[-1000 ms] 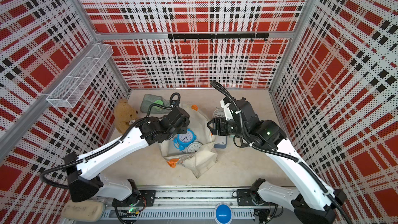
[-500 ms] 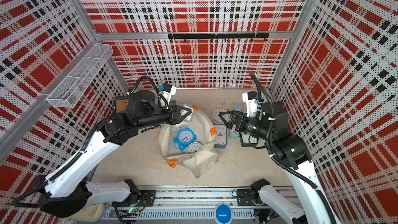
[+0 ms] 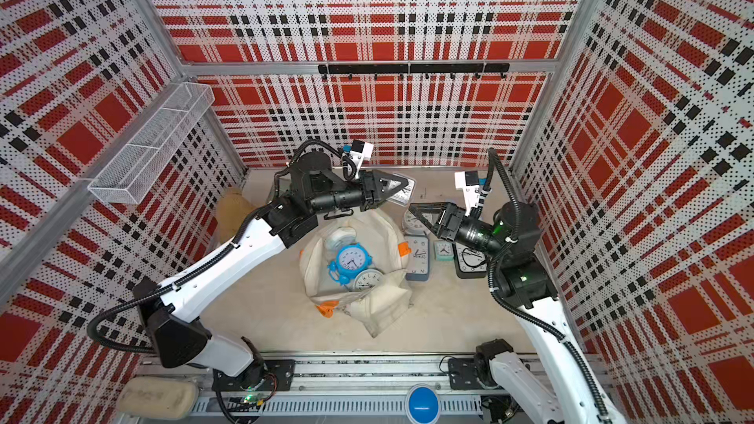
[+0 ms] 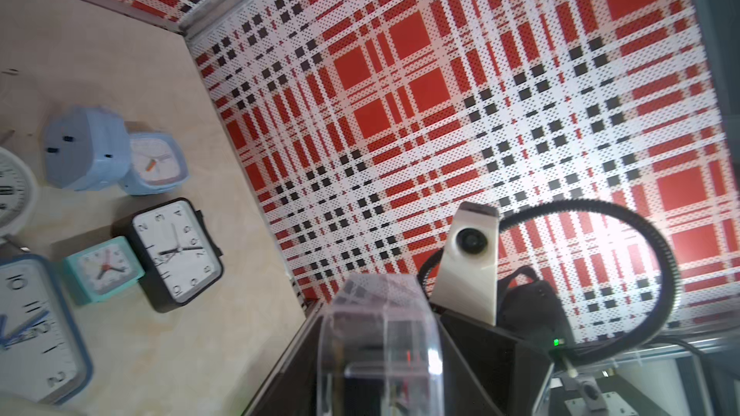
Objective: Take the alarm clock out of the canvas bag
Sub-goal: Place the alarm at the center of the board.
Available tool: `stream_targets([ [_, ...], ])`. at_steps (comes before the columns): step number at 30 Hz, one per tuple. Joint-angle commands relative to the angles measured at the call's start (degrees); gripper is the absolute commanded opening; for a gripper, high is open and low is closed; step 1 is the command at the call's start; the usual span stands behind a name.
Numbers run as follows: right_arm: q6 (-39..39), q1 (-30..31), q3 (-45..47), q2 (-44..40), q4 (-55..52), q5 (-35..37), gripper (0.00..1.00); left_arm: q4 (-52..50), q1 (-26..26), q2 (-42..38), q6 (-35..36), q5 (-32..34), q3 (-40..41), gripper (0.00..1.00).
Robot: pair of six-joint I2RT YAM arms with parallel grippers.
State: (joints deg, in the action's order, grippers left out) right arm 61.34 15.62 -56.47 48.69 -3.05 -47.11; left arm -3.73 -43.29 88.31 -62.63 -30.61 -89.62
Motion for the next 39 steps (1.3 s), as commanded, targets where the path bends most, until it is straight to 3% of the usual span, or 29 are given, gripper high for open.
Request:
stream_targets([
  [1,5.79,-0.15,2.09,0.07,12.72,-0.79,0.72,8.21,-1.09,0.78,-6.95,-2.17,-2.24,0.39],
  [16,11.12,-0.14,4.35,1.65,20.09,3.57,0.56,12.34,-2.68,3.01,-9.18,-2.91,-1.7,0.4],
  [29,12.35,-0.1,4.63,1.85,16.81,6.33,0.38,13.02,-3.99,3.01,-5.1,-2.83,-1.42,0.4],
  [31,12.4,-0.15,4.79,1.76,16.33,6.5,0.36,13.04,-4.09,3.06,-4.61,-2.9,-1.34,0.41],
  [37,11.53,-0.15,4.43,1.24,13.43,7.16,0.3,12.82,-3.92,2.17,-2.86,-1.64,-0.38,0.61],
  [39,10.92,-0.13,4.18,1.05,11.94,7.3,0.29,12.39,-3.68,1.54,-2.2,-0.85,0.14,0.62],
])
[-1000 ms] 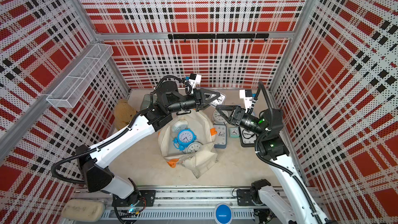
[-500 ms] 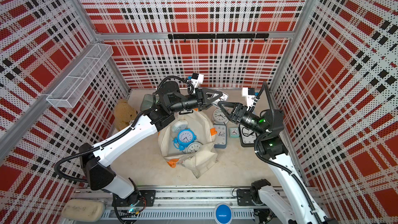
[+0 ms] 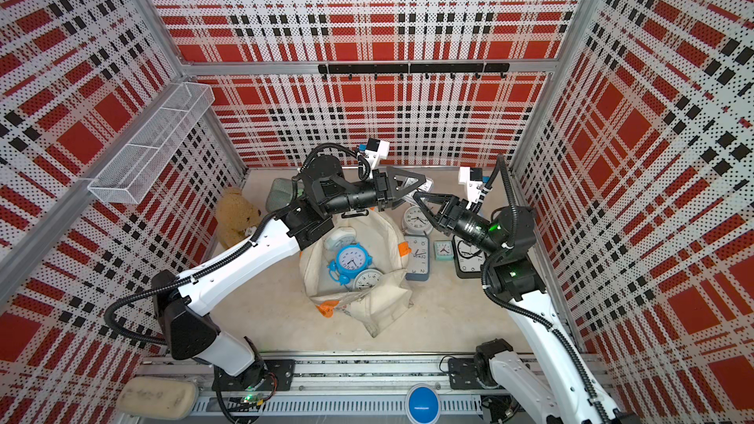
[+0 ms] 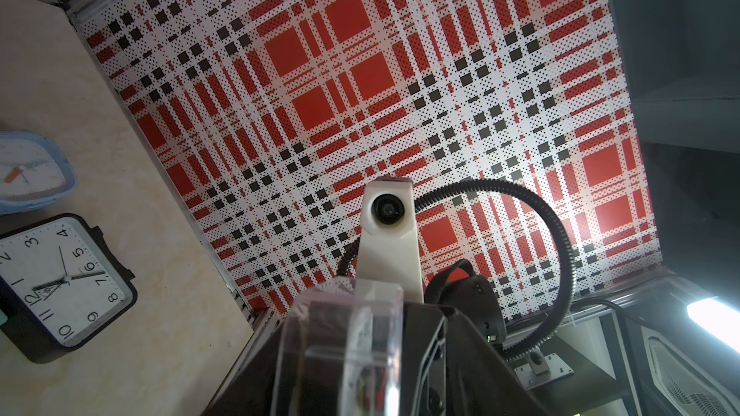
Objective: Take the alarm clock out of the canvas bag
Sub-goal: Place the alarm at the center of the board.
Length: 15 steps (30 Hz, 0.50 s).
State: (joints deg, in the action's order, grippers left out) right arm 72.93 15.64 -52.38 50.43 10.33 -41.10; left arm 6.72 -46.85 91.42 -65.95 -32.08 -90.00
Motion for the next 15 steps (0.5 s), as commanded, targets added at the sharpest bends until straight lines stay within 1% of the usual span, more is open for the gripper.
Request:
stream_targets([
  [1,-1.0,-0.19,-0.04,-0.9,-2.24,1.43,0.29,1.65,0.07,-1.84,1.42,0.96,0.74,0.65],
  [2,-1.32,-0.17,-0.1,-1.09,-2.95,1.46,0.28,1.31,0.23,-2.18,1.77,1.43,1.01,0.7],
  [4,-2.44,-0.17,-0.56,-1.4,-5.58,1.64,0.28,-0.28,0.72,-3.17,2.76,2.91,1.78,0.74],
  [5,-3.6,-0.17,-1.01,-1.86,-7.63,1.63,0.27,-1.78,1.17,-4.04,3.67,4.09,2.31,0.82],
  [6,-4.84,-0.18,-1.55,-2.2,-9.92,1.66,0.27,-3.41,1.6,-4.85,4.64,5.37,2.8,0.88],
  [8,-8.38,-0.17,-3.14,-3.3,-16.33,1.98,0.27,-7.35,2.62,-6.9,7.15,8.1,4.05,0.97],
  [9,-10.2,-0.17,-3.82,-3.88,-19.49,1.99,0.27,-9.75,3.18,-7.8,8.55,9.39,4.41,0.99],
  [12,-15.48,-0.27,-5.67,-5.69,-29.66,2.42,0.27,-18.04,4.29,-10.53,14.37,13.91,4.1,0.99],
  [15,-21.65,-0.29,-7.0,-7.48,-41.87,3.48,0.28,-26.88,4.32,-12.46,21.13,18.79,2.15,0.99],
])
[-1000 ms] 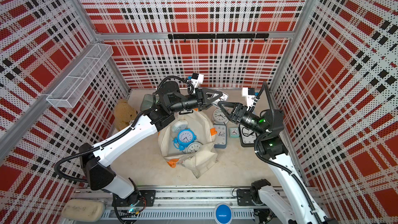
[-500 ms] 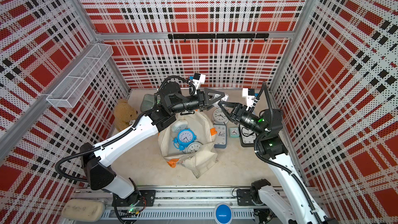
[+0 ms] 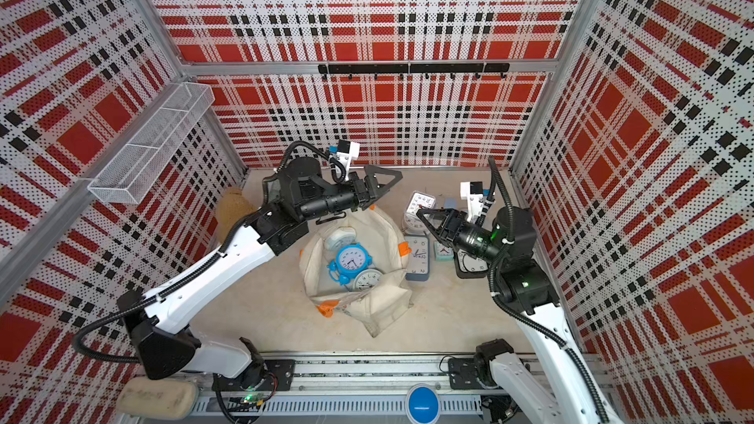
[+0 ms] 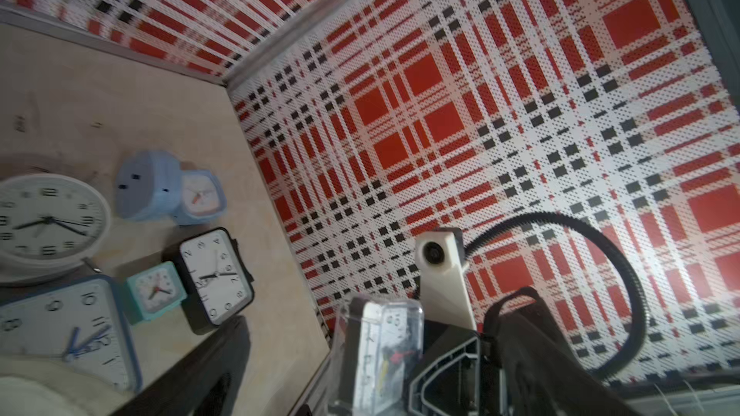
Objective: Take the alarm clock out of the canvas bag
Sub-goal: Place the alarm at the center of the board.
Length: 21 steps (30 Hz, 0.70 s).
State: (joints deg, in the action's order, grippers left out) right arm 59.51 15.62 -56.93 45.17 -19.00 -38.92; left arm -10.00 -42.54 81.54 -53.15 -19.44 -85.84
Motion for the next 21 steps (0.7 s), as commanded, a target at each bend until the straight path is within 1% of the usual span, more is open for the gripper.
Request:
stream_targets([
  [1,-10.62,-0.24,-2.7,-2.7,-17.0,2.08,0.28,-12.54,0.09,-3.17,10.14,7.51,-2.53,0.99],
  [3,-15.65,-0.24,-2.21,-3.61,-26.16,4.24,0.28,-16.27,0.17,-4.1,13.32,9.42,-3.18,0.99],
  [5,-19.68,-0.24,-0.24,-4.36,-32.72,6.29,0.28,-18.38,0.33,-4.9,15.08,10.01,-3.12,0.99],
  [8,-23.99,-0.24,3.88,-4.91,-37.17,9.07,0.28,-19.62,0.35,-5.73,16.09,9.85,-2.29,0.99],
  [11,-27.27,-0.24,8.62,-4.29,-37.43,11.81,0.28,-19.36,0.31,-6.0,15.76,8.75,-1.2,1.0],
  [15,-30.89,-0.24,12.74,-0.77,-35.16,14.98,0.28,-19.18,0.13,-6.3,15.48,7.75,-0.35,0.99],
  [20,-33.58,-0.62,13.78,6.42,-30.59,16.57,0.3,-19.28,0.02,-6.76,15.16,7.51,0.63,1.0],
  [21,-35.94,-0.69,13.63,8.12,-29.84,16.88,0.3,-19.27,0.06,-6.86,15.08,7.62,0.73,0.99],
])
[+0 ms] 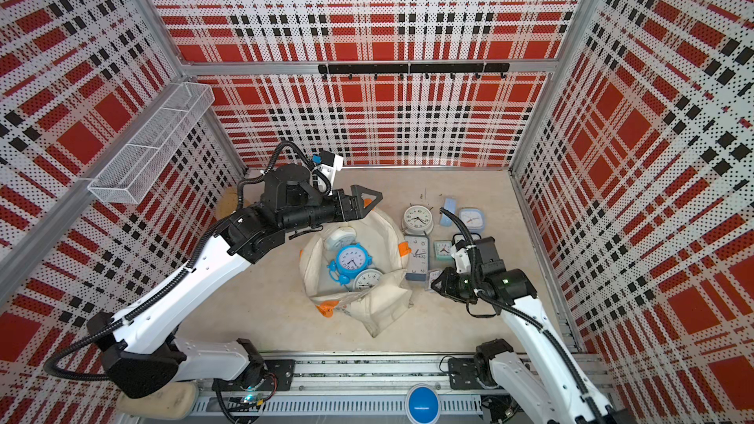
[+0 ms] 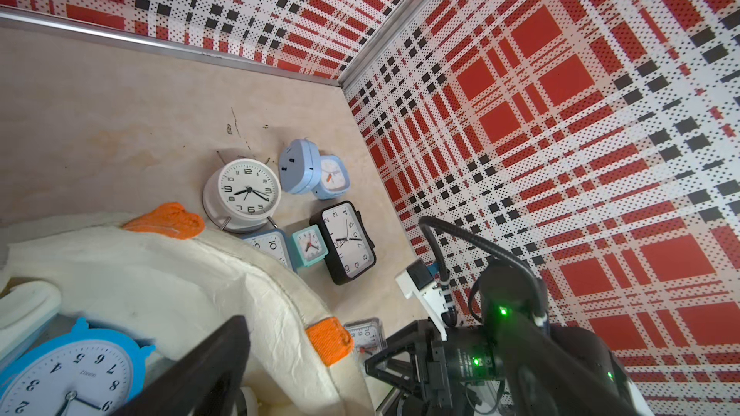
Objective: Take the alarm clock out of the canvas bag
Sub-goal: Place the alarm at the center of the board.
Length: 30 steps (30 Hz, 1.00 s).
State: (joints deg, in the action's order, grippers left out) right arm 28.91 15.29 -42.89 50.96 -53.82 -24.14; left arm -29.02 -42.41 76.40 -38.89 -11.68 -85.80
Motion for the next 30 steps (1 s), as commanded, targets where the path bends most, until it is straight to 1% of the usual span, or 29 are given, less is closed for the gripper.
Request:
stream_targets([
  [1,-6.14,-0.44,-0.5,3.66,5.48,2.83,0.31,-0.25,-0.06,-1.77,0.75,-0.21,0.66,1.0],
  [5,-6.99,-2.92,0.89,7.42,8.88,2.18,0.31,-0.34,-0.17,-1.89,0.66,-0.17,0.63,0.99],
  [11,-6.52,-3.86,2.65,11.96,12.92,4.14,0.32,-0.35,-0.05,-1.89,0.49,-0.22,0.9,0.99],
  [22,-7.0,-5.77,3.95,18.09,16.1,3.75,0.36,-0.31,-0.07,-2.46,0.2,0.08,1.43,1.0],
  [28,-7.36,-7.5,4.48,20.63,17.61,2.97,0.41,-0.17,-0.04,-2.99,-0.24,0.42,1.86,0.99],
  [30,-7.37,-7.9,4.46,21.34,17.45,3.3,0.41,-0.26,-0.15,-3.16,-0.31,0.43,1.89,0.99],
])
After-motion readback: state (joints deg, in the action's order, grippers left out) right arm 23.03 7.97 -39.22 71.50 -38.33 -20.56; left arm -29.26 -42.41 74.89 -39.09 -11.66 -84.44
